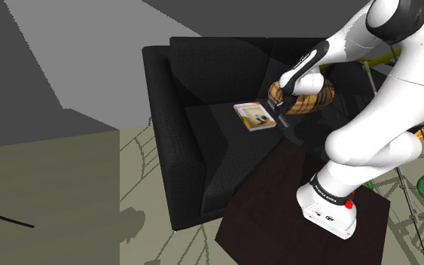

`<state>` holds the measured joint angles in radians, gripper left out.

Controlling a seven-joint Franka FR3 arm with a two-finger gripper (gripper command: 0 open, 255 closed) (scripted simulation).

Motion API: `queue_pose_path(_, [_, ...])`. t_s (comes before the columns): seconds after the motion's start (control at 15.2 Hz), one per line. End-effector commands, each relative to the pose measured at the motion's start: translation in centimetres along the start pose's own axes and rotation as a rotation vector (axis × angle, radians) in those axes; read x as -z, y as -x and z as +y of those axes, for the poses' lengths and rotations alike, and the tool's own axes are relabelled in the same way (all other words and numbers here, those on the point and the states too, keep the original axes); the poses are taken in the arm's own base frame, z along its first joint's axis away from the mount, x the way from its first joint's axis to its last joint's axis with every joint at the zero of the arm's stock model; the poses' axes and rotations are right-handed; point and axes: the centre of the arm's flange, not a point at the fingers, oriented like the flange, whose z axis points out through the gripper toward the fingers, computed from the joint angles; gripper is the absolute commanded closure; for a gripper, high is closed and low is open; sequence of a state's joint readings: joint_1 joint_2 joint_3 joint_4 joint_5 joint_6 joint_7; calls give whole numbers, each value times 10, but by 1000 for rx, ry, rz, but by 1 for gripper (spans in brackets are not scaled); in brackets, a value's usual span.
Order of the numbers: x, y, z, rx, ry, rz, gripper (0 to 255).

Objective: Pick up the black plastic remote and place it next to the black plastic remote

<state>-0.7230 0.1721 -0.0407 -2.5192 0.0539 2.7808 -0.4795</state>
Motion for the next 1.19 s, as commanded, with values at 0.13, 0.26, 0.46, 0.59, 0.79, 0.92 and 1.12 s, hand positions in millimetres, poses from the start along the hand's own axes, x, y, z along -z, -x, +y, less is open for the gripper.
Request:
queue_pose_path(0.13, [21, -2, 0, 0, 0, 0, 255])
queue_pose_path(0.26, [32, -3, 0, 0, 0, 0, 255])
queue_pose_path(0.46, [47, -4, 1, 0, 0, 0, 255])
queue_pose_path(0.59, [53, -5, 1, 0, 0, 0, 255])
queue_pose_path(0.79, [55, 16, 34, 0, 0, 0, 255])
queue_pose_path(0.92, [56, 30, 57, 0, 0, 0, 255])
queue_pose_path(1.12, [58, 51, 90, 0, 0, 0, 255])
